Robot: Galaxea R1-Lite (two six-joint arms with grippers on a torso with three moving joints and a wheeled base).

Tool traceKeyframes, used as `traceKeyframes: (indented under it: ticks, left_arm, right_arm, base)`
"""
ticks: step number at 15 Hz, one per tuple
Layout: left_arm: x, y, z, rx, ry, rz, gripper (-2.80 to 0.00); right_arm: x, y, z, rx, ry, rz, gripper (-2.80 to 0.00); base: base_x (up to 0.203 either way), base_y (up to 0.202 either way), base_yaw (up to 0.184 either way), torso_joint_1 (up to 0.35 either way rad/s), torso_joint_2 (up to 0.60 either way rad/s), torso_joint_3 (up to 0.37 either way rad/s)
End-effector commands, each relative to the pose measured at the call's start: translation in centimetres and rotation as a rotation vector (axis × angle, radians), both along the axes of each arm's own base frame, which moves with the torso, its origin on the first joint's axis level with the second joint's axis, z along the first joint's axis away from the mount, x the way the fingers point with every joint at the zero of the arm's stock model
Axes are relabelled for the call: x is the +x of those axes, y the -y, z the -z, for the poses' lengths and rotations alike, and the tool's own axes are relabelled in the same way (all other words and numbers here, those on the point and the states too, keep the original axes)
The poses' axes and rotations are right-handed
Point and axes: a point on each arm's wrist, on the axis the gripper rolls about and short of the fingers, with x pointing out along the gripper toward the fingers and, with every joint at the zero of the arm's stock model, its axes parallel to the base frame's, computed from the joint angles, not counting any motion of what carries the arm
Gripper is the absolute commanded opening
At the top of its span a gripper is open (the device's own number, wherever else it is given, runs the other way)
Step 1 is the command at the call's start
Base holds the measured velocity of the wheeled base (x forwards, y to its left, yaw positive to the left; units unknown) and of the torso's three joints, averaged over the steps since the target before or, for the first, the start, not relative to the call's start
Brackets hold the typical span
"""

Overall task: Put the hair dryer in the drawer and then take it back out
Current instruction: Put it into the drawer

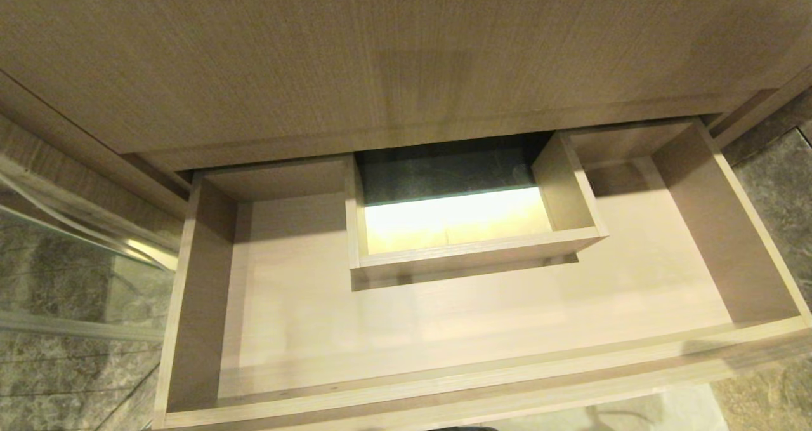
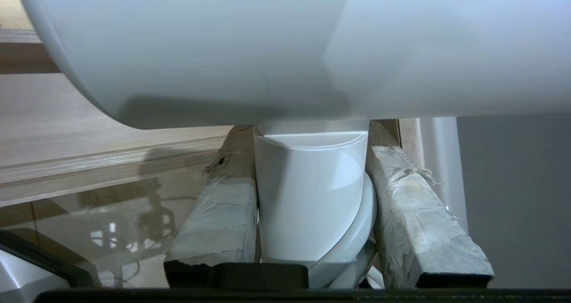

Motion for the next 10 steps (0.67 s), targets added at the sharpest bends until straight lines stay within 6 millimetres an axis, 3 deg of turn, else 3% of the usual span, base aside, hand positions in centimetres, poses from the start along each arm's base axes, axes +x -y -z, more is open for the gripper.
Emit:
traceKeyframes:
  ticks: [1,5,10]
  left_arm:
    - [0.0,0.0,0.0,0.000,-0.002,-0.001,-2.80]
    - [0.0,0.0,0.0,0.000,-0.001,-0.001,-2.80]
    - [0.0,0.0,0.0,0.000,-0.001,-0.001,-2.80]
  right_arm:
    - [-1.0,-0.3,0.3,-0.005,0.022,0.008,-2.80]
    - [-1.9,-0.5,0.4,-0.013,0.058,0.004,-2.80]
    - [-2.0,-0.6,0.2,-0.024,0.072,-0.001,-2.80]
  base:
    - [0.000,0.000,0.000,0.000,0.00,0.000]
    - [0.000,0.000,0.000,0.021,-0.02,-0.005]
    - [0.000,0.000,0.000,0.232,-0.41,-0.172]
